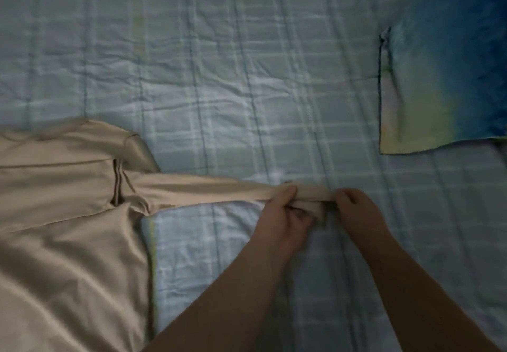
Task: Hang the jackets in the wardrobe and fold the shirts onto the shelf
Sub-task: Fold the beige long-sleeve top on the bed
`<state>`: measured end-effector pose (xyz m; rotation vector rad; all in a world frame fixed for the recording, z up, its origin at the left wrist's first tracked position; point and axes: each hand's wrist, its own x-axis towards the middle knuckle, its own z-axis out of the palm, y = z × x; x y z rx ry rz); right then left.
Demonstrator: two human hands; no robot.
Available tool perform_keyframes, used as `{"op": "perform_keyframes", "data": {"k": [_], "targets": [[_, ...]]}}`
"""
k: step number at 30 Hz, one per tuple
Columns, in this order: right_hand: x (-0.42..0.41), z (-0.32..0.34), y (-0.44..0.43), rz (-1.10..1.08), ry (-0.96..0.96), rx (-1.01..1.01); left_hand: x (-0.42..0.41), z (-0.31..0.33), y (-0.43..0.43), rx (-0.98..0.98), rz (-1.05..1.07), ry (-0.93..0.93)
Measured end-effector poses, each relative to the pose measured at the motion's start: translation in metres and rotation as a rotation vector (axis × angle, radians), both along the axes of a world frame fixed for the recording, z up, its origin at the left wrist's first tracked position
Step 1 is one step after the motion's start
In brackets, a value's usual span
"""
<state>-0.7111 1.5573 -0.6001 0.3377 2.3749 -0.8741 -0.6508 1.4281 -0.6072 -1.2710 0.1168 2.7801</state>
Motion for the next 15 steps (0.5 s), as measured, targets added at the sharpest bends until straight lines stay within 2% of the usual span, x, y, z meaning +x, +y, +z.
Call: {"op": "perform_keyframes", "data": {"k": [2,5,6,8,10,13,15], "targets": [[-0.003,0.001,0.003,-0.039,-0.157,-0.180,-0.005,0.002,0.000,-0.015,0.002,0.020],[-0.002,0.004,0.002,-0.362,-0.395,-0.558,-0.009,0.003,-0.001,-0.060,-0.020,0.048],[-0.003,0.004,0.000,-0.433,-0.392,-0.619,-0.009,0.003,-0.002,-0.077,-0.028,0.058],[-0.007,0.002,-0.001,-0.425,-0.344,-0.713,-0.008,0.003,-0.005,-0.102,-0.032,0.076],[-0.006,-0.007,0.004,-0.379,-0.241,-0.717,-0.007,0.004,-0.007,-0.116,-0.042,0.104],[-0.001,-0.015,0.010,-0.063,0.008,-0.557,-0.007,0.006,-0.005,-0.172,-0.083,0.122],[0.000,-0.015,0.011,-0.019,0.077,-0.485,-0.007,0.004,-0.003,-0.218,-0.090,0.097]]}}
